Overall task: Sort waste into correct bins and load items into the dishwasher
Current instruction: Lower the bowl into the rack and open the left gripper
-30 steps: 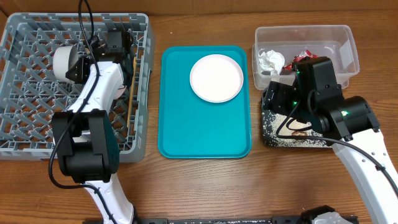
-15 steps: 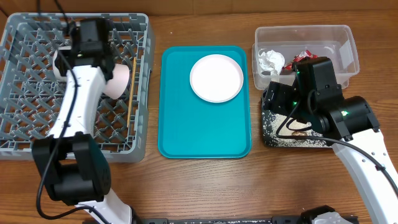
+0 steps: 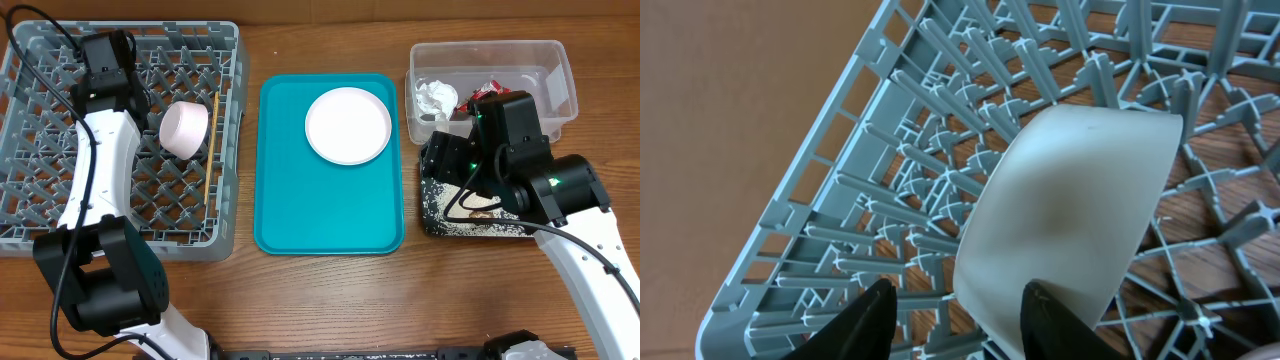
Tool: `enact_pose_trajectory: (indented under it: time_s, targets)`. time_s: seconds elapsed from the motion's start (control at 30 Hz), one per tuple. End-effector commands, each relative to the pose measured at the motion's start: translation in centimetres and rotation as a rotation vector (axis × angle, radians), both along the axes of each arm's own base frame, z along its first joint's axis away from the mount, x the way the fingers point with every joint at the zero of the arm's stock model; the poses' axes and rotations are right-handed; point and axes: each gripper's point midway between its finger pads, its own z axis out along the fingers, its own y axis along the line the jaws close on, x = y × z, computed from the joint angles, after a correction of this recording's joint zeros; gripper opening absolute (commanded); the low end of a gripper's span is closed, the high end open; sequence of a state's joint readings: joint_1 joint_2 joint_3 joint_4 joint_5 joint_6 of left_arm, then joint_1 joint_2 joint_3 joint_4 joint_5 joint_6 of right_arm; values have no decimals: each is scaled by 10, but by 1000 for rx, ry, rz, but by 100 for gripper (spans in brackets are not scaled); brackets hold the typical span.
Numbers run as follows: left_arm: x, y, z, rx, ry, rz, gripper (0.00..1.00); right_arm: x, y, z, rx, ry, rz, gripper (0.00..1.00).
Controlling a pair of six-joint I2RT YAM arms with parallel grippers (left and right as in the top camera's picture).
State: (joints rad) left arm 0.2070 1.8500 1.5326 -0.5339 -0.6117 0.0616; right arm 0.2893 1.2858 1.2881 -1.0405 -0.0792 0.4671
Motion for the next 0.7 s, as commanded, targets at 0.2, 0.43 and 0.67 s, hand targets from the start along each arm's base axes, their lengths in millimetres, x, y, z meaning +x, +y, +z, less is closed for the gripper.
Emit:
enact_pose_trajectory:
  time_s: [0.2, 0.43, 0.67]
  targets:
    - [13, -36, 10, -18, -21, -101, 49, 4, 1, 7, 11, -21, -1, 78]
    - [9, -37, 10, -11, -3, -95, 49, 6, 2, 8, 14, -30, -1, 78]
    - [7, -36, 8, -13, 9, -94, 49, 6, 2, 8, 14, -30, -1, 78]
